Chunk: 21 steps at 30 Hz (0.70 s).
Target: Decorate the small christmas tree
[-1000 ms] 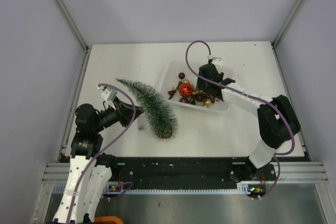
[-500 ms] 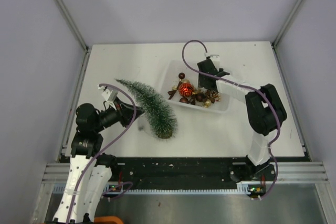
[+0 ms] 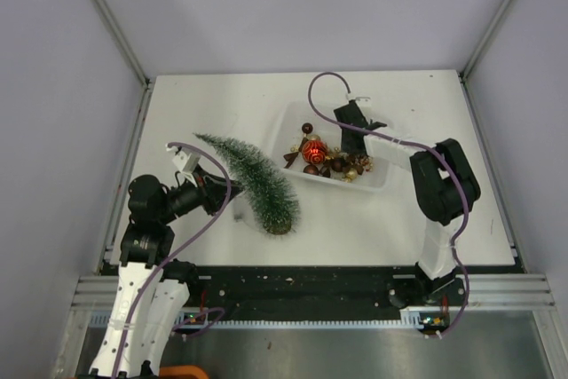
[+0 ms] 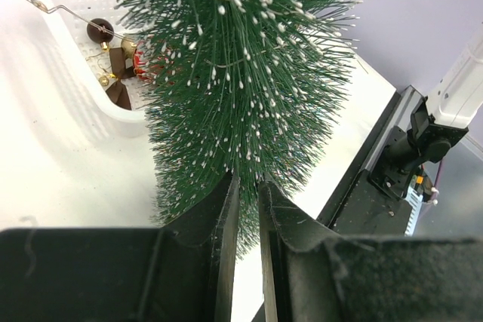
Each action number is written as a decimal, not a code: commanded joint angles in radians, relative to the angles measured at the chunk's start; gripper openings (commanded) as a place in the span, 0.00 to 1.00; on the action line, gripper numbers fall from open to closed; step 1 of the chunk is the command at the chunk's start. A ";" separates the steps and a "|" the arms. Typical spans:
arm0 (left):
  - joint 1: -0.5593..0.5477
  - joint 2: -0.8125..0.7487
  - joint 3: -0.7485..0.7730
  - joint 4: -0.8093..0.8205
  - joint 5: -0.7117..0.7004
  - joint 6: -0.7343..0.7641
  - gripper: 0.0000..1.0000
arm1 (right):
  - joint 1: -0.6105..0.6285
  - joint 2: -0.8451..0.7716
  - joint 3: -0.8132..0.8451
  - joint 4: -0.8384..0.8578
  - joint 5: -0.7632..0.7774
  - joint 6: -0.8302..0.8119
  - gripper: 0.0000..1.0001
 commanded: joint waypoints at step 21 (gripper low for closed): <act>0.003 -0.008 0.023 -0.009 -0.007 0.090 0.21 | -0.015 -0.413 -0.060 -0.002 -0.250 0.094 0.11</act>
